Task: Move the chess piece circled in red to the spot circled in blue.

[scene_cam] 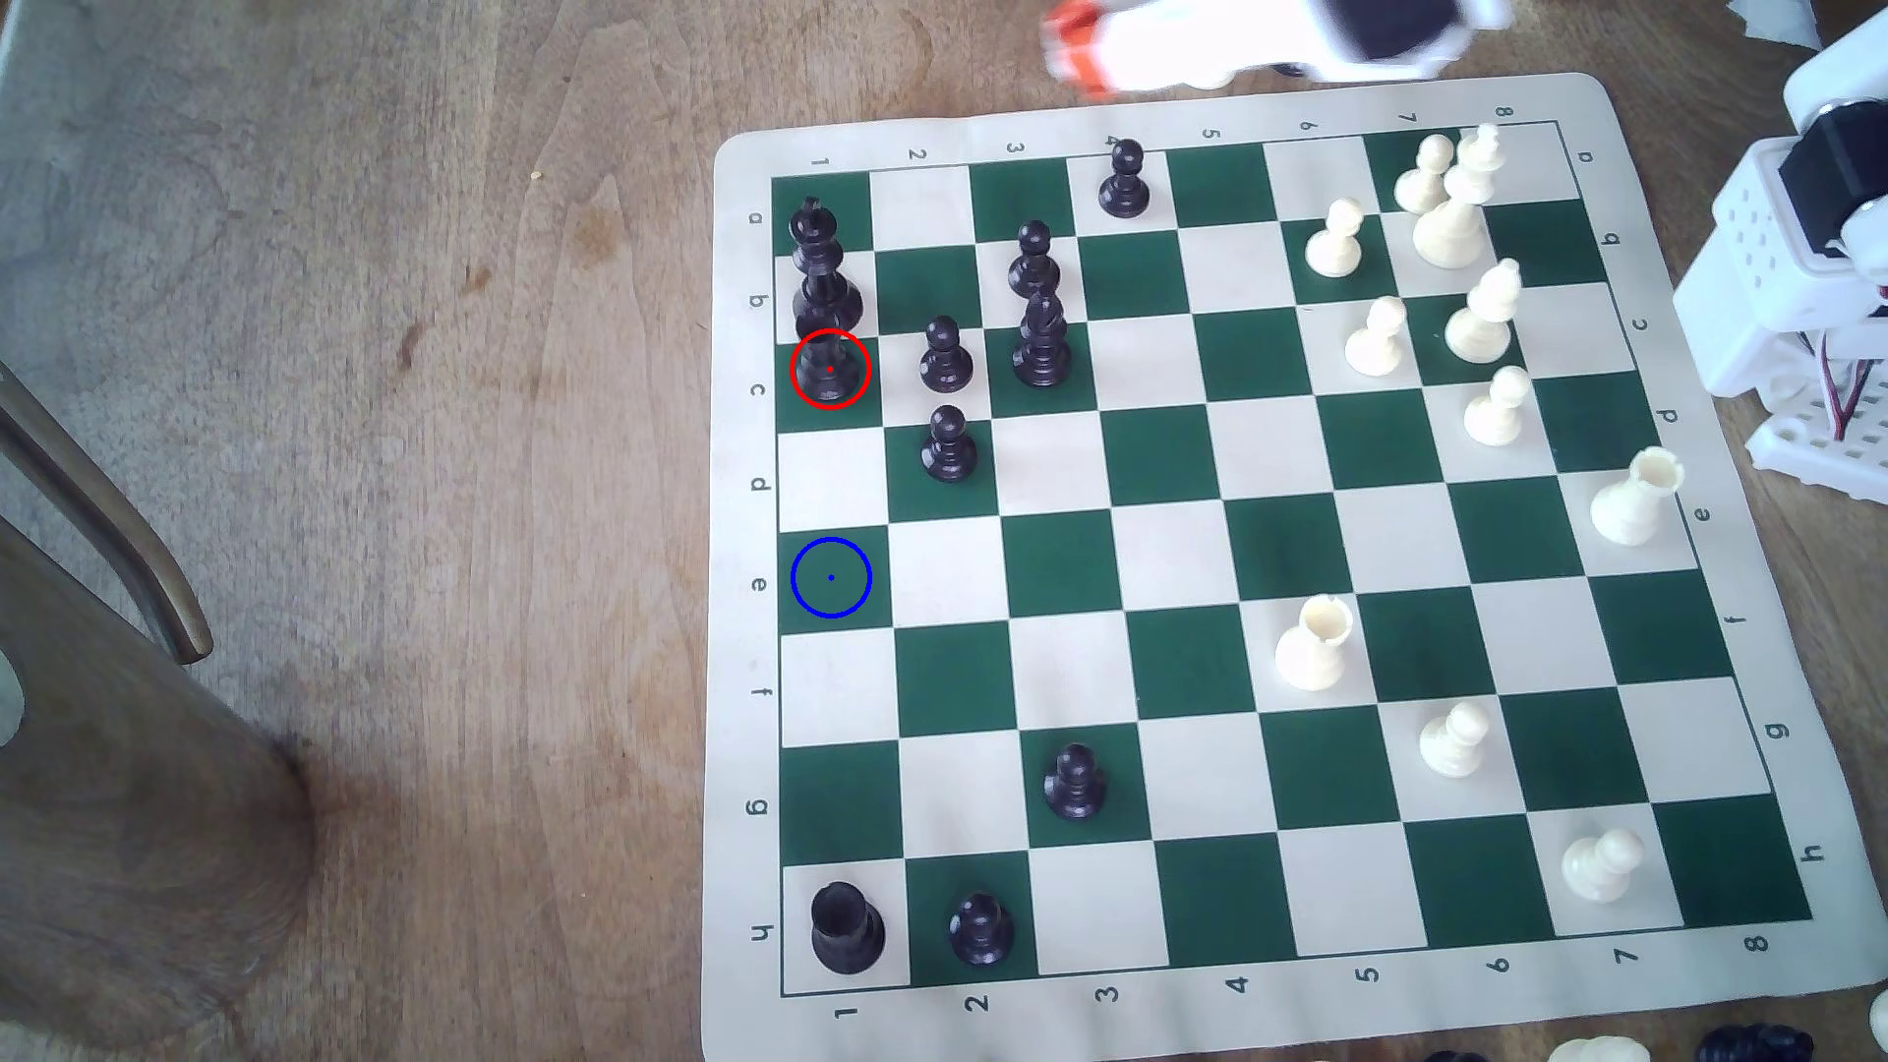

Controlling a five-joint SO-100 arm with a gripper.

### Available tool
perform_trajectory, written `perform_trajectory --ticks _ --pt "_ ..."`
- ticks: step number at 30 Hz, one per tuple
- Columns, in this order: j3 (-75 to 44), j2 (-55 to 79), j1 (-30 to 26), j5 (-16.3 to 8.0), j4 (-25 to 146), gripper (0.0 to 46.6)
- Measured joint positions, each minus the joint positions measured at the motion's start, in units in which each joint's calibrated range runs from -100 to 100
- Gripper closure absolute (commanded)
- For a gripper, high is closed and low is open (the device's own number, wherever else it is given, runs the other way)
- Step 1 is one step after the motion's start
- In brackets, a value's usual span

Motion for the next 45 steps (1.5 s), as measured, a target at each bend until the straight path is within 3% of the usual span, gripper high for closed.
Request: perform_trajectory --ticks 7,12,14,16,21,33,45 --pt "-14.3 19.7 -0.1 -3.1 2.9 40.3" --pt "-37.8 38.5 1.1 -6.0 15.7 39.9" --pt "-41.8 42.3 1.7 -6.4 17.2 39.3" --pt "-48.1 47.9 2.4 -6.9 19.3 36.0" --pt "-52.7 51.9 2.7 -8.1 20.5 35.5" --pt "-56.1 59.5 1.5 -8.2 21.2 36.0" --pt "-56.1 60.0 0.6 -5.5 21.2 34.9"
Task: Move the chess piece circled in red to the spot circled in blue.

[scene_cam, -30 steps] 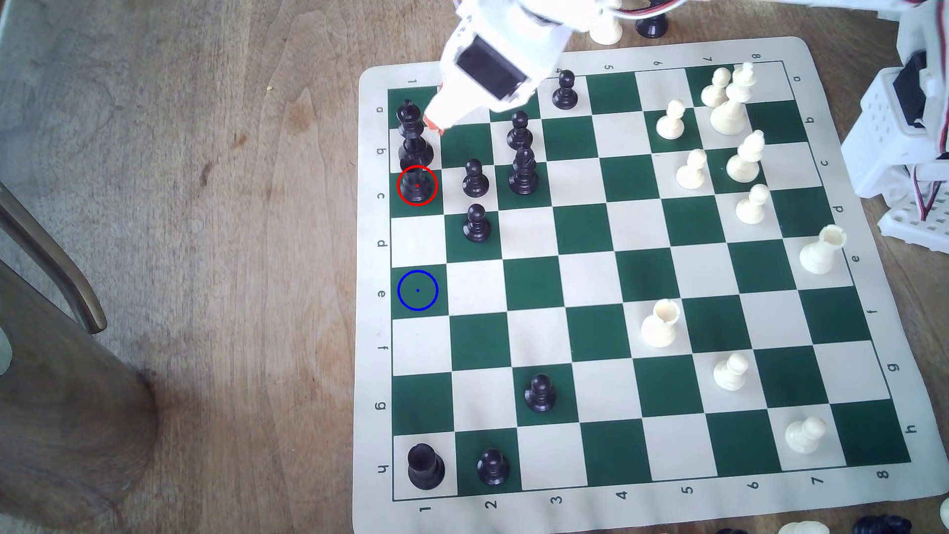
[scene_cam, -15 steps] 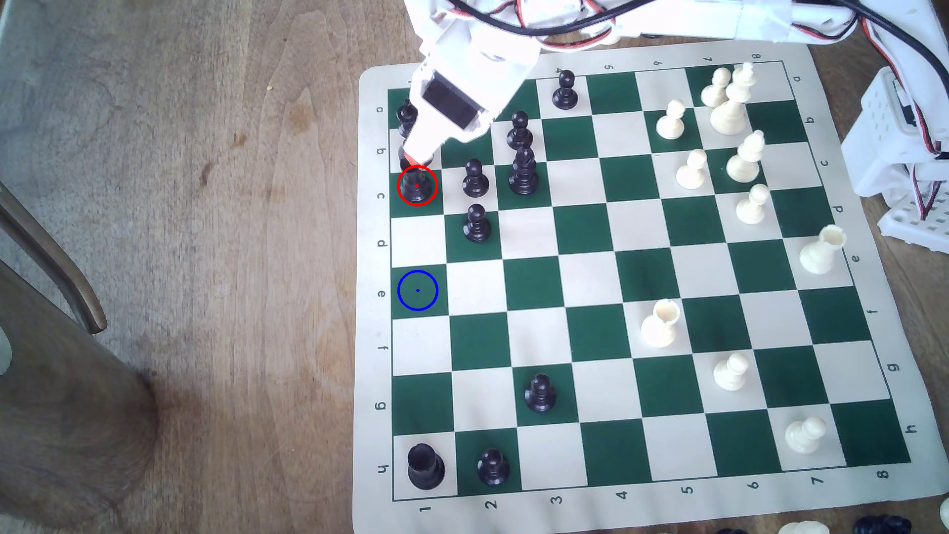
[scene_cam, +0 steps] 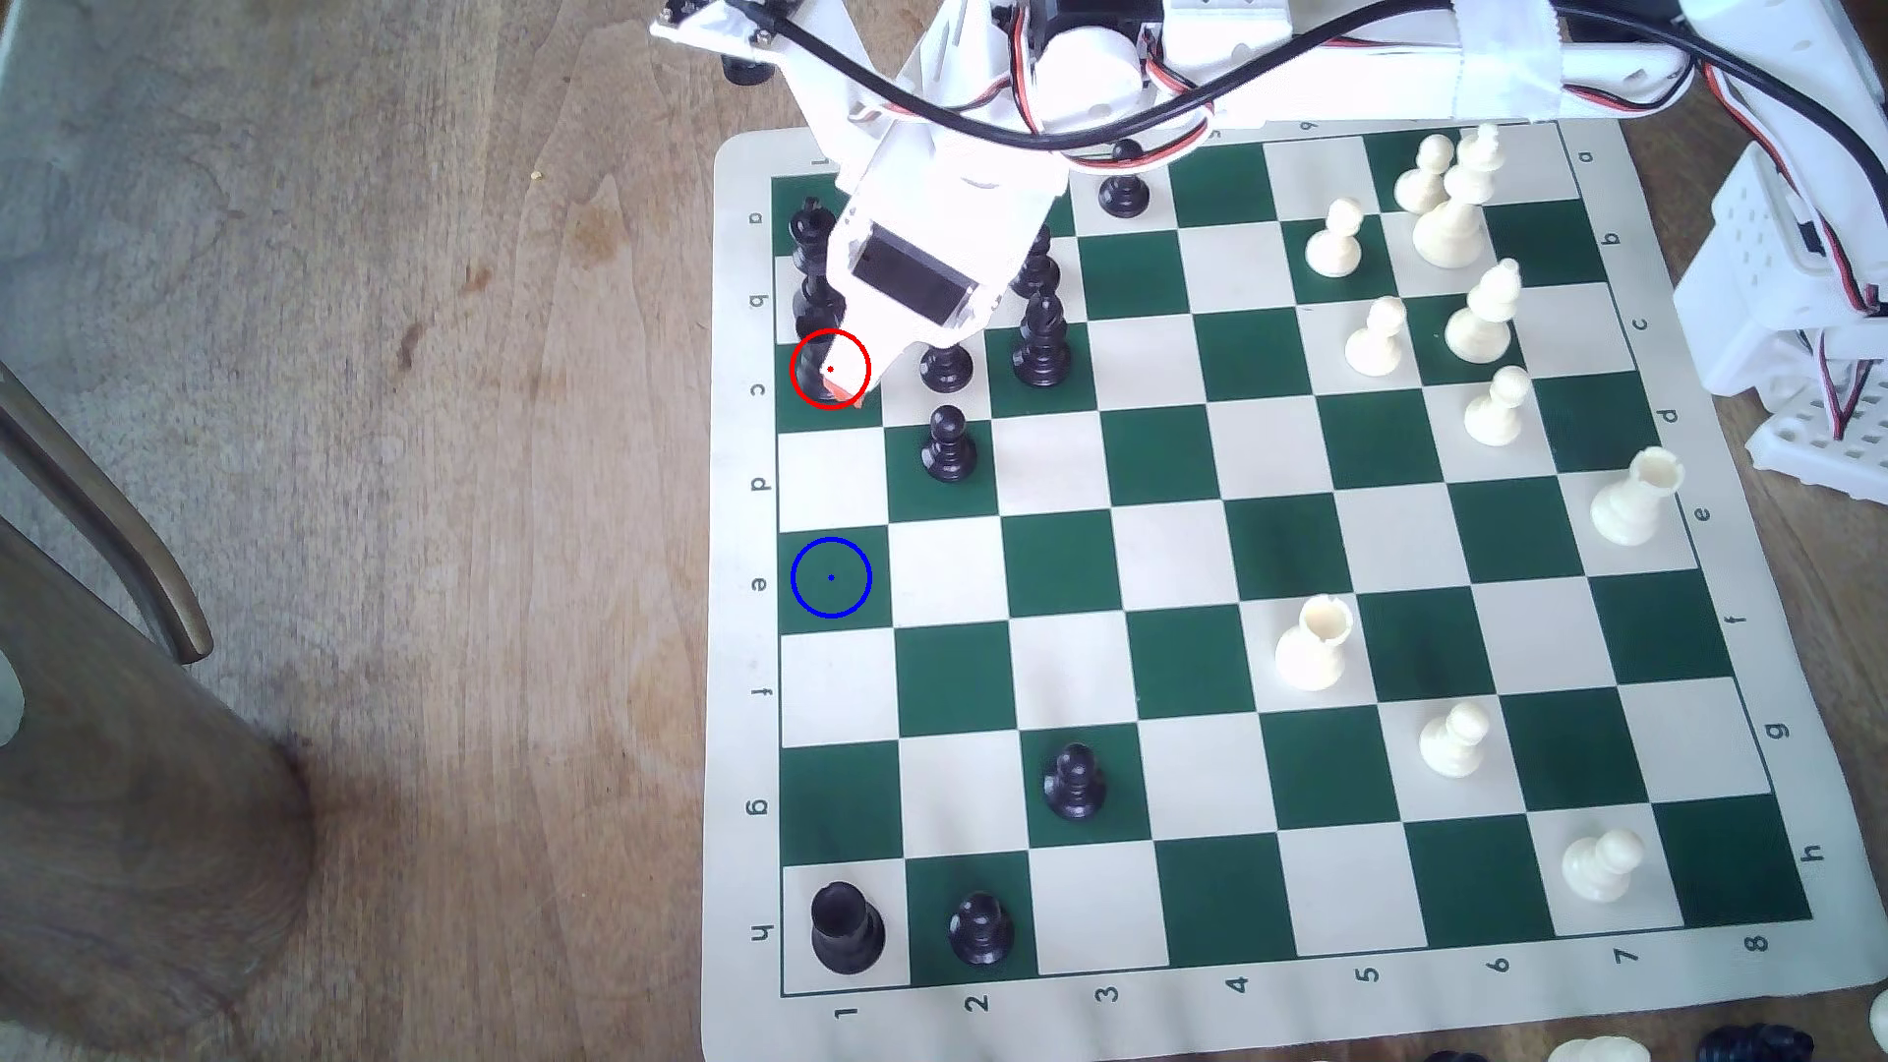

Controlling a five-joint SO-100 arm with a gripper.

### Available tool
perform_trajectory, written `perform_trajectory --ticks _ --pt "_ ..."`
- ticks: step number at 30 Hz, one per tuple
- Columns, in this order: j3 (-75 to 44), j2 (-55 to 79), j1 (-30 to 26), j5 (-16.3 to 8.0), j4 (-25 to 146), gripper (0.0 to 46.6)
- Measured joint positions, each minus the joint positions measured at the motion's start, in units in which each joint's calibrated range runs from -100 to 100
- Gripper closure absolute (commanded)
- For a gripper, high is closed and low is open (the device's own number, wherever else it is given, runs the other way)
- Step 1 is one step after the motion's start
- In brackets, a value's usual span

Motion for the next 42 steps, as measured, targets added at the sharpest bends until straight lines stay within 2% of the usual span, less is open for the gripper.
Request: perform_trajectory --ticks 7,20,42 --pt "2.1 0.1 1.0 1.7 -2.8 34.9" --pt "4.9 2.3 3.0 3.2 -9.1 35.0" --pt "4.9 2.3 3.4 3.5 -9.3 34.2"
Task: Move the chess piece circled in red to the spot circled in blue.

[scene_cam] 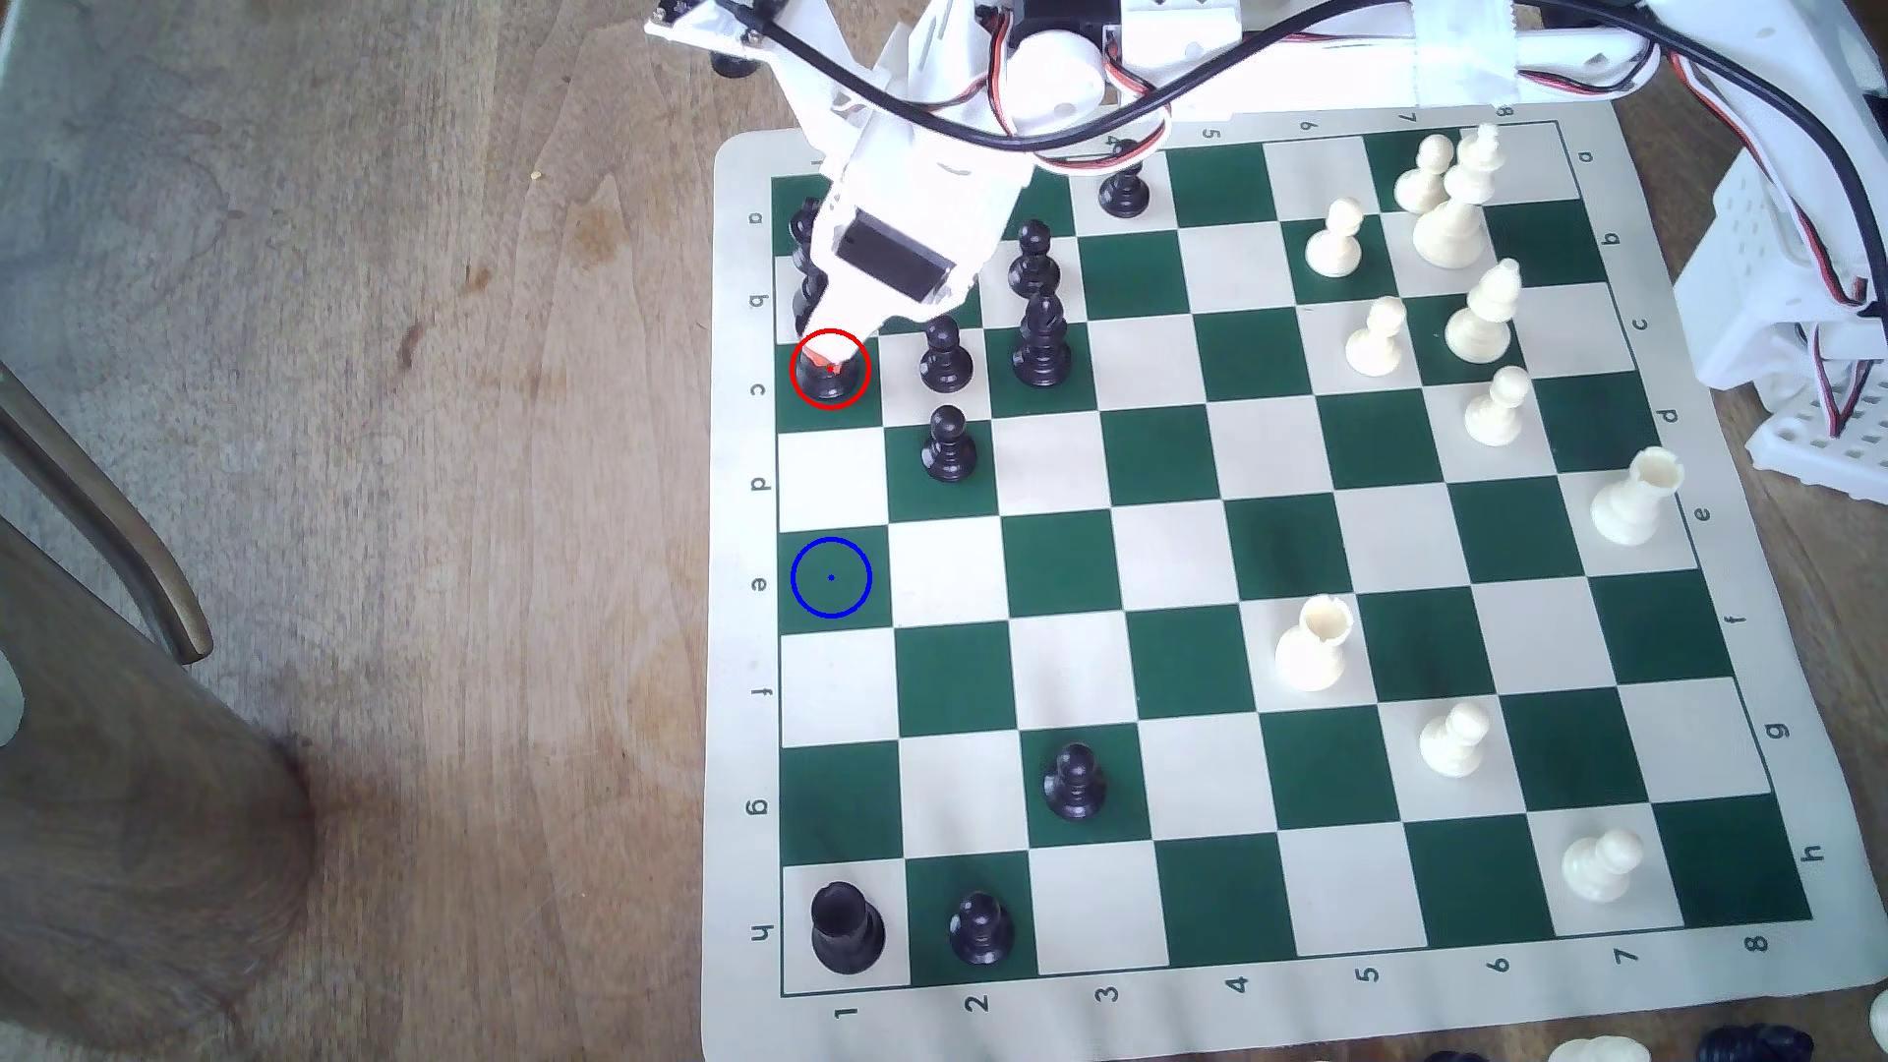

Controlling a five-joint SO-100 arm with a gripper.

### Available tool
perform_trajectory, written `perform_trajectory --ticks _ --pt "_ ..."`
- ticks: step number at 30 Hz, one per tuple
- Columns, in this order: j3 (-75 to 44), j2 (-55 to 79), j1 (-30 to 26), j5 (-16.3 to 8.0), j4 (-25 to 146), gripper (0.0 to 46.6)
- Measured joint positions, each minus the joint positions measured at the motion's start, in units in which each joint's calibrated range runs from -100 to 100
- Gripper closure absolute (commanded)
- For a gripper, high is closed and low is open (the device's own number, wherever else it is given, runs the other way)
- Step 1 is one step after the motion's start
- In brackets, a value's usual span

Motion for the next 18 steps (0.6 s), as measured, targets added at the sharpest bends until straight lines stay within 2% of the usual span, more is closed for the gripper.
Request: perform_trajectory --ticks 18 --pt "0.0 3.5 0.6 0.0 -3.7 35.0"
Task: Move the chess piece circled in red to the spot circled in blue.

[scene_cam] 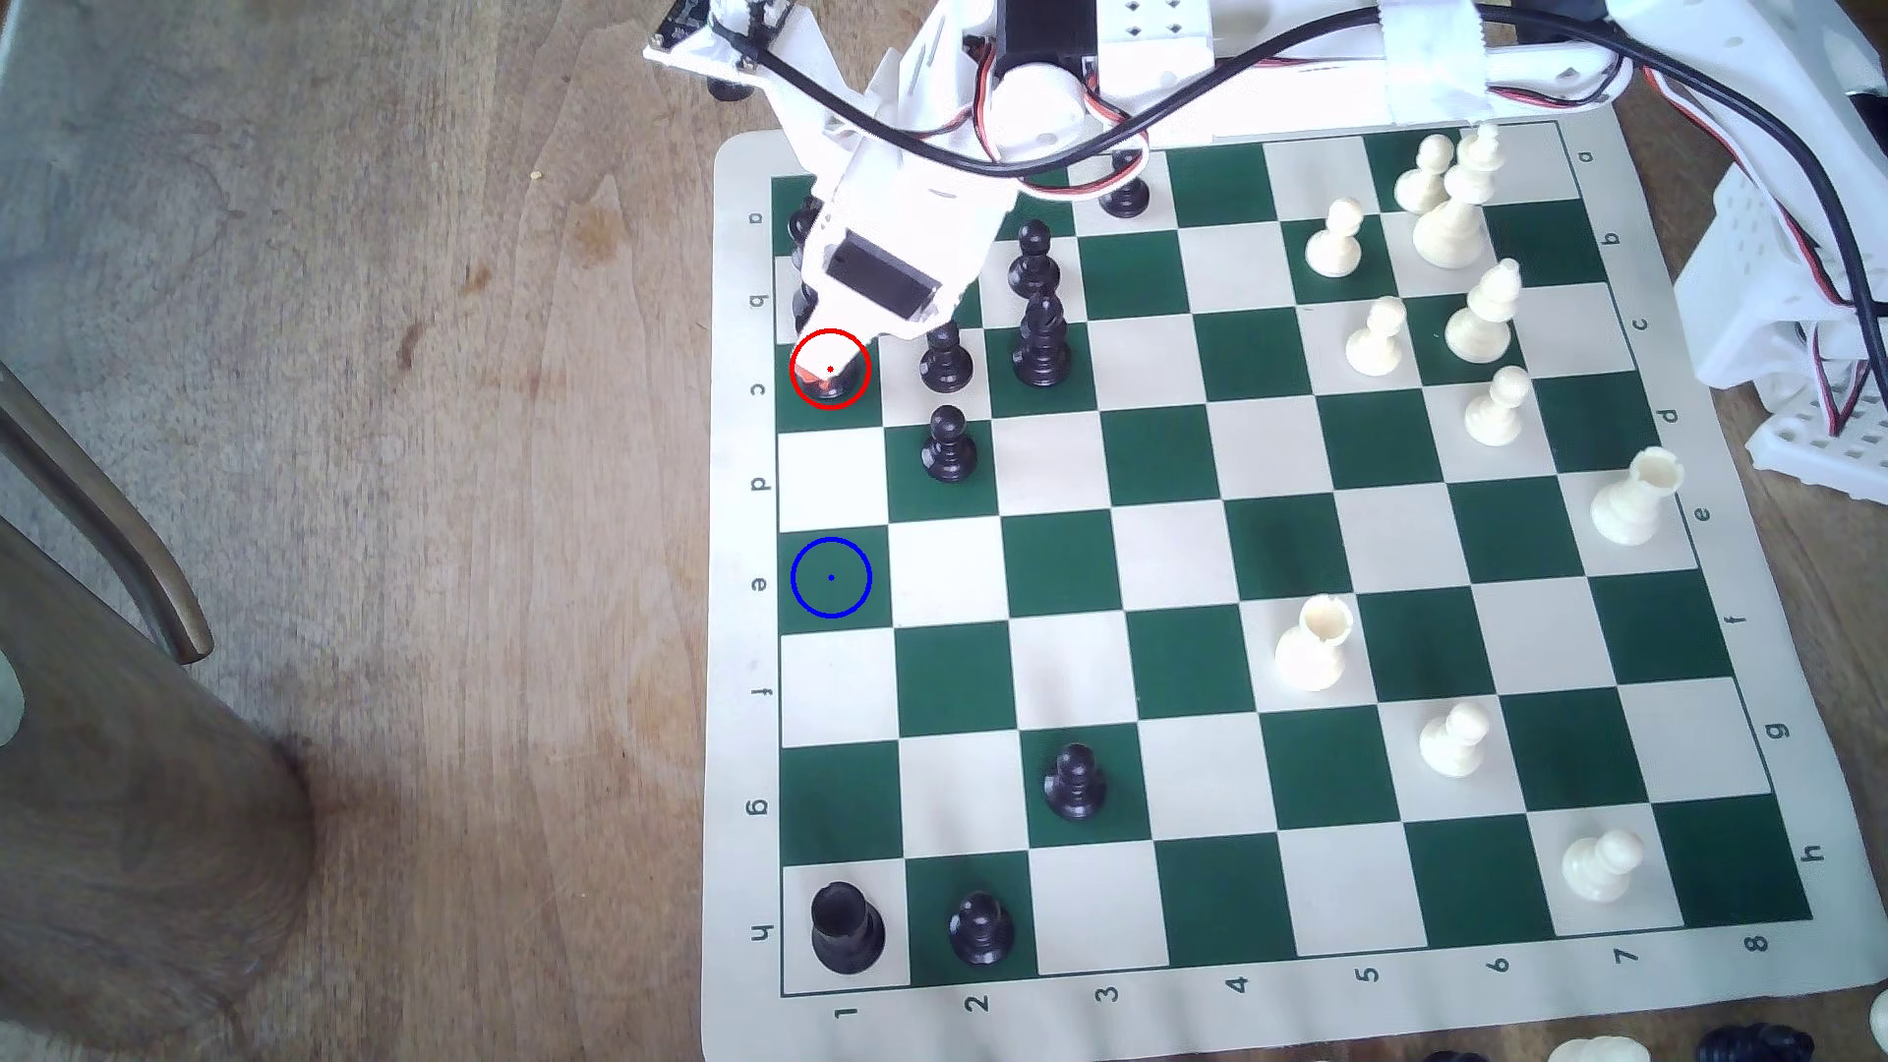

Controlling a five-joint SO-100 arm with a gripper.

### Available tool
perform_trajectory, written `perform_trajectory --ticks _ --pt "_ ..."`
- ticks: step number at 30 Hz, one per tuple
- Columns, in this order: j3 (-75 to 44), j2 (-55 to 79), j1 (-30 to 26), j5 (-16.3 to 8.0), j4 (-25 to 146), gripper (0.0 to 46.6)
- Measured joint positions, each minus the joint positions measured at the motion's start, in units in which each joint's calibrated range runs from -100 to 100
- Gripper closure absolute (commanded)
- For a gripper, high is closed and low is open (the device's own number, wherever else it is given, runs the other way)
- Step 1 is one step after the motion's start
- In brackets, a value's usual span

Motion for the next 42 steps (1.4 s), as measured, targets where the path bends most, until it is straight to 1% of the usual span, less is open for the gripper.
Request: perform_trajectory --ticks 6,7,9,11,21,24,32,38,42 --pt "0.0 0.0 0.0 -0.2 -1.0 37.2" --pt "0.0 0.0 0.0 -0.3 -1.0 38.3" --pt "0.0 0.0 0.0 -0.3 -1.0 43.4" --pt "0.0 0.0 0.0 -0.3 -1.0 46.4" --pt "0.0 0.0 0.0 -0.3 -0.9 46.4" --pt "0.0 0.0 -0.1 -0.8 -0.9 46.4" --pt "0.0 0.0 -4.3 -1.4 -0.2 46.4" --pt "0.0 0.0 -4.8 -1.4 -0.2 46.4" --pt "0.0 0.0 -6.4 -1.4 -0.2 46.4"
